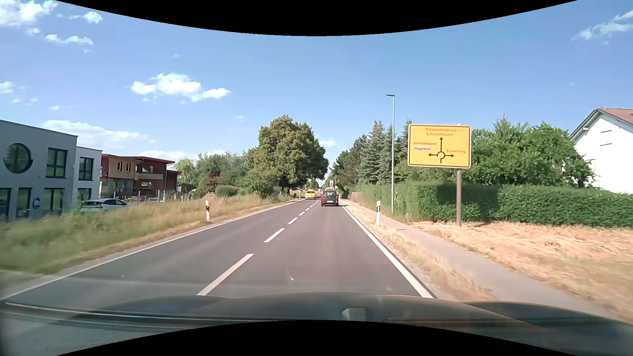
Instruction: Follow the waypoints while adhering to traffic rules and regulations
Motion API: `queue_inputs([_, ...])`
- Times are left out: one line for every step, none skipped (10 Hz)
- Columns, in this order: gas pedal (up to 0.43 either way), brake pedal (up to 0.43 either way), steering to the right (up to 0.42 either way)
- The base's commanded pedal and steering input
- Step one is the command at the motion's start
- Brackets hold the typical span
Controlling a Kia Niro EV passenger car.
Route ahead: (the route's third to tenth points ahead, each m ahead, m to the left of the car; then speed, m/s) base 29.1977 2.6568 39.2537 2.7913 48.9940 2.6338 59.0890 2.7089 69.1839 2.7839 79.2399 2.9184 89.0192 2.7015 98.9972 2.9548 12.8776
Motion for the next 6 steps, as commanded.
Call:
queue_inputs([0.067,0.006,0.000])
queue_inputs([0.067,0.006,0.000])
queue_inputs([0.067,0.006,-0.001])
queue_inputs([0.067,0.006,-0.001])
queue_inputs([0.067,0.006,-0.001])
queue_inputs([0.067,0.006,-0.001])
